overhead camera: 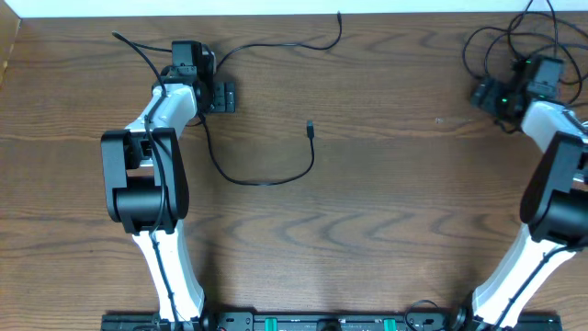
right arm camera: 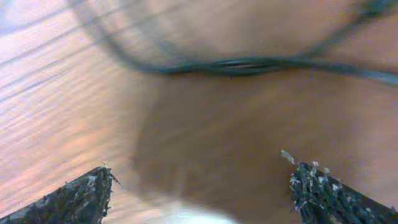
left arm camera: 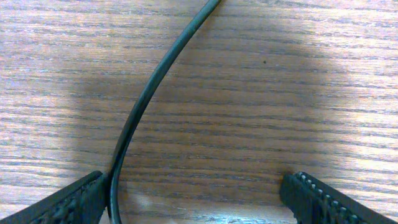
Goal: Untangle cables
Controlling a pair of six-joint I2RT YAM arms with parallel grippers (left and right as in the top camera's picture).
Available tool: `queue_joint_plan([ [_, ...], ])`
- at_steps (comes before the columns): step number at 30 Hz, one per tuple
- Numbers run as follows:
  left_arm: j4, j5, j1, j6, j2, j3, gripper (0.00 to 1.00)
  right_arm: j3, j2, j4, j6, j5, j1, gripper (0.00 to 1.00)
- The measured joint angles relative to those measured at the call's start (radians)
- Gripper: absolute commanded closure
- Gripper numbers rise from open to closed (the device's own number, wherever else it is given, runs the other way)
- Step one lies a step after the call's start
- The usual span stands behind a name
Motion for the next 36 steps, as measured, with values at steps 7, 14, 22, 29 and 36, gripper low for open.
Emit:
queue_joint_plan([
  [7, 0.0, 0.0, 0.0, 0.0, 0.0, 0.0, 0.08, -0.001, 0.0, 0.019, -0.006, -0.031, 0.156, 0.01],
  [14, 0.0, 0.0, 0.0, 0.0, 0.0, 0.0, 0.09, -0.017, 0.018, 0.141, -0.005, -0.004, 0.309, 0.01],
  [22, 0.0, 0.0, 0.0, 0.0, 0.0, 0.0, 0.08, -0.043, 0.06, 0.343, 0.036, 0.18, 0.435, 0.01],
  [29, 0.0, 0.0, 0.0, 0.0, 0.0, 0.0, 0.08, -0.05, 0.085, 0.506, 0.044, 0.267, 0.434, 0.01],
  [36, 0.0, 0.0, 0.0, 0.0, 0.0, 0.0, 0.09, -0.042, 0.204, 0.71, 0.039, 0.305, 0.419, 0.01],
])
